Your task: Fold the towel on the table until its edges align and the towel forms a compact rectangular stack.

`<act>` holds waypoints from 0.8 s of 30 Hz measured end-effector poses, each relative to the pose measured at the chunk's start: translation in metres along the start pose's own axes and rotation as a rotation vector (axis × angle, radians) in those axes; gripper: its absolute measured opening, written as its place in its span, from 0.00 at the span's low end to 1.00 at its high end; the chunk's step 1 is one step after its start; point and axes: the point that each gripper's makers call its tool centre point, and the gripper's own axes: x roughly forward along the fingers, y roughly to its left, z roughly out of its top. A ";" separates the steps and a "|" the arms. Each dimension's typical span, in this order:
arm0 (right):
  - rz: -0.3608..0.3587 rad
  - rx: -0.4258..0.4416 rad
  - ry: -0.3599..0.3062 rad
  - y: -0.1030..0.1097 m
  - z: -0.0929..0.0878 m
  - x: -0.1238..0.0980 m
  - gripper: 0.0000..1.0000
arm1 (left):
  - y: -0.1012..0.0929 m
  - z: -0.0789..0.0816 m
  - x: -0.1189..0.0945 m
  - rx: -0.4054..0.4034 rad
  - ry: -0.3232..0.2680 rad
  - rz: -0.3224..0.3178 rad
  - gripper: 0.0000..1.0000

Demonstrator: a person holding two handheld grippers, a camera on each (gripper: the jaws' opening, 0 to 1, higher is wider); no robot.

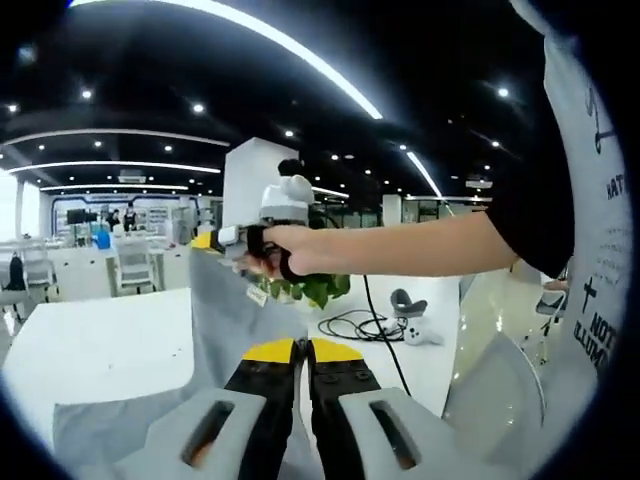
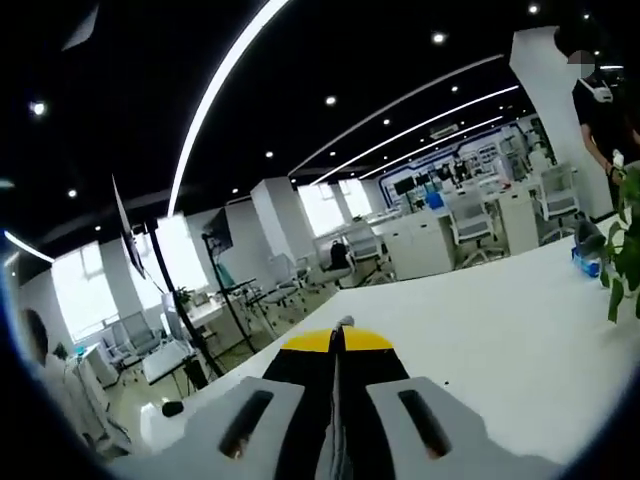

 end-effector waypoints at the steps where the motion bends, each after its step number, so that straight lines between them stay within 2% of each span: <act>1: 0.005 0.007 -0.006 0.006 0.001 0.004 0.00 | 0.004 0.002 -0.004 -0.002 -0.006 0.009 0.04; 7: 0.026 -0.016 -0.007 0.029 -0.001 0.025 0.00 | 0.034 0.008 -0.032 0.002 -0.024 0.063 0.04; 14: 0.047 0.000 -0.005 0.055 -0.009 0.046 0.00 | 0.066 0.010 -0.066 0.003 -0.030 0.127 0.04; 19: 0.066 0.003 -0.004 0.071 -0.014 0.059 0.00 | 0.079 0.007 -0.084 -0.003 -0.029 0.163 0.04; 24: 0.089 0.009 0.016 0.088 -0.026 0.074 0.00 | 0.089 -0.001 -0.096 -0.023 -0.020 0.203 0.04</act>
